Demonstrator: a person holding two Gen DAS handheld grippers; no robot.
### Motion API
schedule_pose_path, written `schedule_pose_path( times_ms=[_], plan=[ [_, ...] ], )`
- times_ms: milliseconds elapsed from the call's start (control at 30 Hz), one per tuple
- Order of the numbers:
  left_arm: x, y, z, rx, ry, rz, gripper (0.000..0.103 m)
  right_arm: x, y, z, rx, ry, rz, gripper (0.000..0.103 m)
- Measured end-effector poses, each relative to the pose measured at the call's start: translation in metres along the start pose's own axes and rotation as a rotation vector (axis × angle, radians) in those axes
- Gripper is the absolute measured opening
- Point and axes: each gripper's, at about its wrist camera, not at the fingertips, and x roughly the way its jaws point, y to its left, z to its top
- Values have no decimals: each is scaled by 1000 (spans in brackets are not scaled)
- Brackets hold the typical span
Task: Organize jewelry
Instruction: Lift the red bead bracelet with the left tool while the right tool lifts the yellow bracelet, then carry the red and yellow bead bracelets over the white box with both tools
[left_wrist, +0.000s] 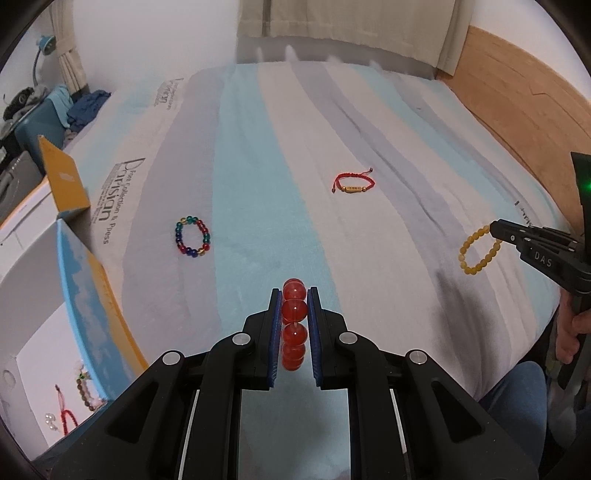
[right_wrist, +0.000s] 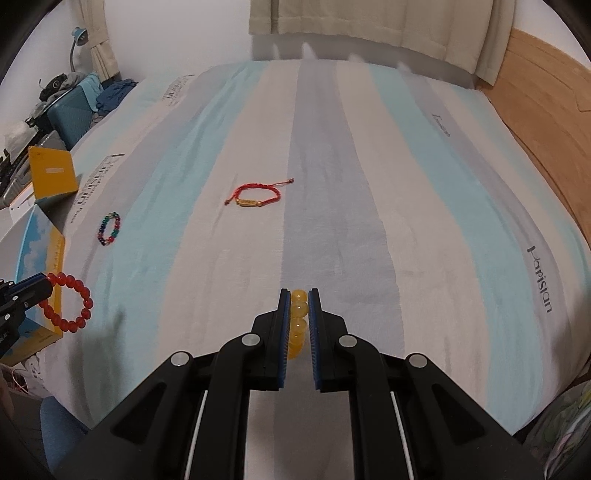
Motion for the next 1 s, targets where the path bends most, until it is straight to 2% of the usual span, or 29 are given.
schedule_pose_path(
  times_ms=[500,1000],
  plan=[
    [-39,23,-22,-42,-36,31,13,-34,52,-5,-31,-41,44,9],
    [-98,96,-41,-154,-104,98,13,-54,154,14,-138,-76,140,9]
  ],
)
